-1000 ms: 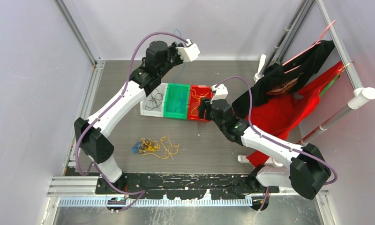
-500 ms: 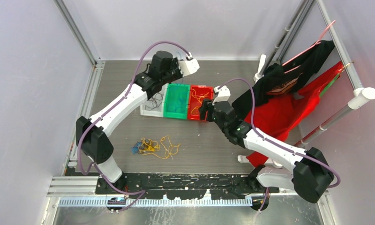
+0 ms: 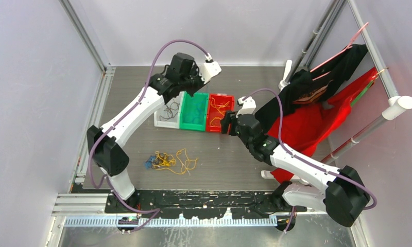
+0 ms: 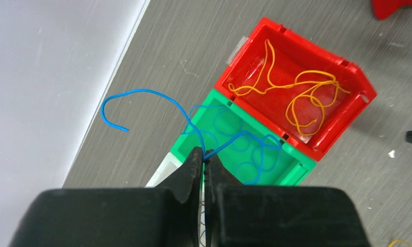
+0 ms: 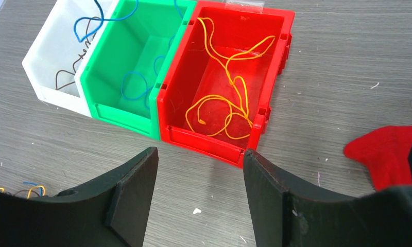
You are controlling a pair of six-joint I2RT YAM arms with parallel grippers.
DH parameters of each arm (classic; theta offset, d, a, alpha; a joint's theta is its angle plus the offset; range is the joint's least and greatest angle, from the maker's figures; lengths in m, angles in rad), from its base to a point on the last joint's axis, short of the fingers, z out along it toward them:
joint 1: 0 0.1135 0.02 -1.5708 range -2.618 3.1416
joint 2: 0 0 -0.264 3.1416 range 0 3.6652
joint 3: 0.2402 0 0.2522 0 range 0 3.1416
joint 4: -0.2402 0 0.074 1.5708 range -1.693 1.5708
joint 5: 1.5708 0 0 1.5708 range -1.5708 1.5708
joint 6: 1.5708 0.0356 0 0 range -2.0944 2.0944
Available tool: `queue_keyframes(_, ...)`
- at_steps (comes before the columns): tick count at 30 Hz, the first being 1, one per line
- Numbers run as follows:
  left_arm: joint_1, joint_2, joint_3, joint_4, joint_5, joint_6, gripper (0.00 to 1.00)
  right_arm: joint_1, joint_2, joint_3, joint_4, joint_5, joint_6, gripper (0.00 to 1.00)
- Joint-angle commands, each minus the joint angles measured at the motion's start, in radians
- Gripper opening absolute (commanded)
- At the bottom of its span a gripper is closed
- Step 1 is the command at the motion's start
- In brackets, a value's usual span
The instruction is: Untangle the cables
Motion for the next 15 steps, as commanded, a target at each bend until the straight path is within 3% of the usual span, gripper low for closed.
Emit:
queue_keyframes(1, -0.023, -0.032, 0.094, -0.01, 0.057, -0.091, 0.0, -0.004, -0.031, -0.008, 0.053, 0.021, 0.019, 0.66)
queue_keyframes(15, -0.055, -0.074, 0.002, 0.014, 0.006, -0.006, 0.0, -0.004, -0.036, -0.005, 0.05, 0.005, 0.041, 0.66)
